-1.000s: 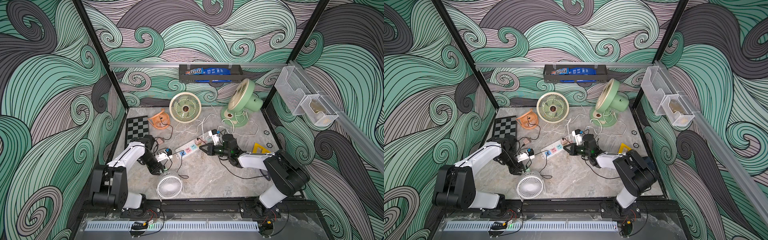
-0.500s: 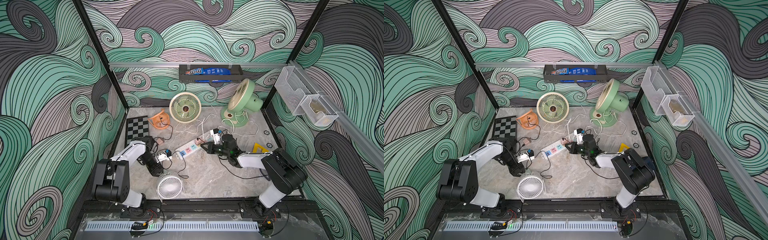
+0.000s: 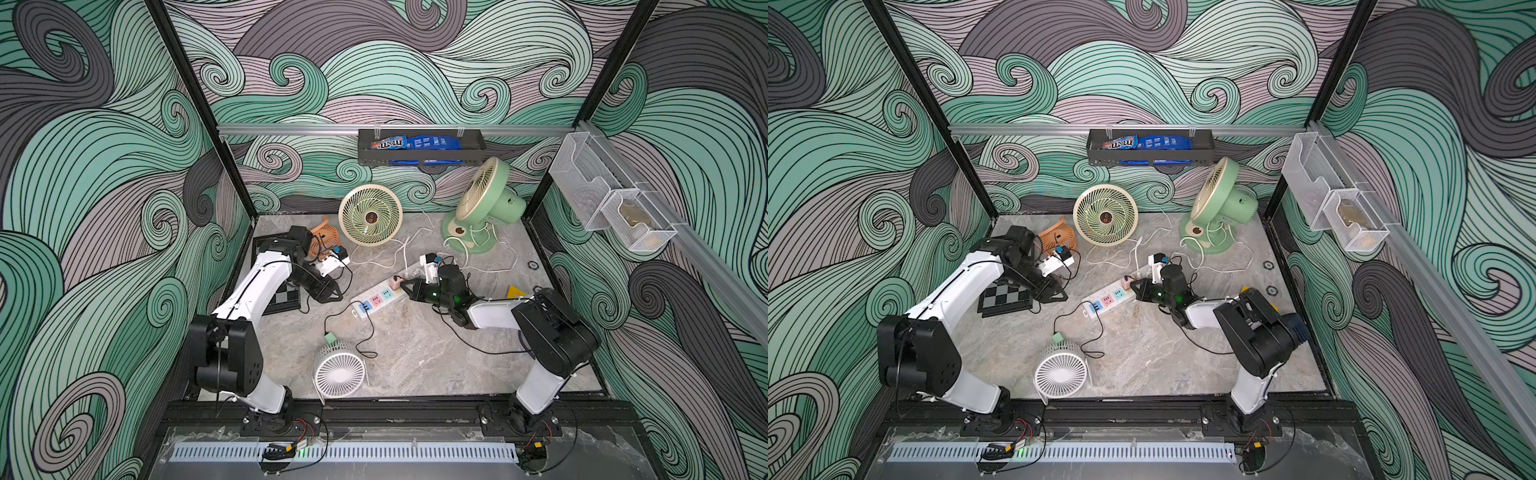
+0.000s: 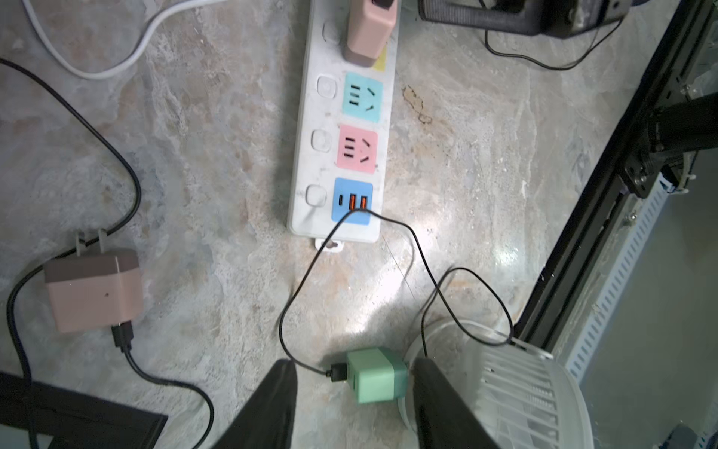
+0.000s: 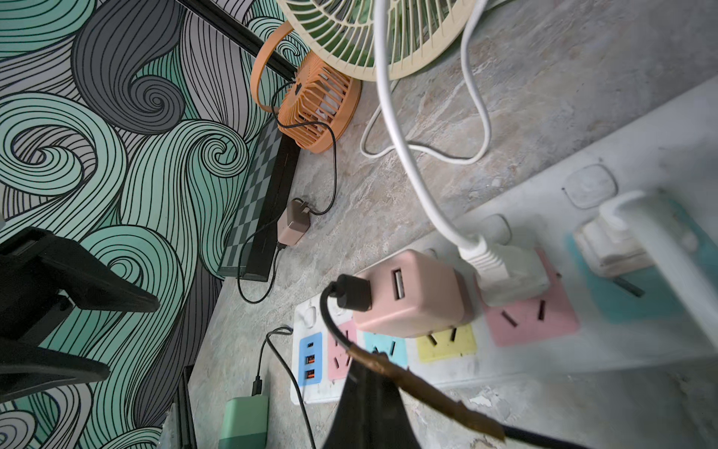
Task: Unplug the desk fan from the power strip
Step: Place the plug at the center of the board.
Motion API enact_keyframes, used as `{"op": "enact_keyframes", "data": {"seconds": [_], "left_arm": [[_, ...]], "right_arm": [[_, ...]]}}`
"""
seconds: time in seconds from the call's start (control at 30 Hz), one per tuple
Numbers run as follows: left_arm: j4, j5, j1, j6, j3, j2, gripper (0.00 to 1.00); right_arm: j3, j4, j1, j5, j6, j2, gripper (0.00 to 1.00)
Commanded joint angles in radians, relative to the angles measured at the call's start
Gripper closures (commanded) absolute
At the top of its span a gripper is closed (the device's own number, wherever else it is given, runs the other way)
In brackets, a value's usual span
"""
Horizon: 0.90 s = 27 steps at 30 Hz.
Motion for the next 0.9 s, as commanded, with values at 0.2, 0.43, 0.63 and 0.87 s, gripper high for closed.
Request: {"op": "enact_keyframes", "data": {"seconds": [0.2, 0.43, 0.63, 0.87], "left_arm": [[0.243, -0.117, -0.165, -0.193, 0.033, 0.084, 0.49], [0.338, -0.148, -0.236, -0.219, 0.068, 0.164, 0.48], [0.349, -0.157, -0.280, -0.234, 0.120, 0.226, 0.49], [0.362, -0.208, -0.320, -0.250, 0.170, 0.295, 0.50]], "right_arm": [[-0.023, 0.053, -0.004, 0.035, 0.009, 0.051, 0.98], [-0.014, 0.152, -0.022, 0.032, 0.020, 0.133, 0.98], [-0.023, 0.207, -0.031, 0.031, 0.052, 0.184, 0.98], [-0.026, 0.200, -0.038, 0.049, 0.065, 0.198, 0.98]]}}
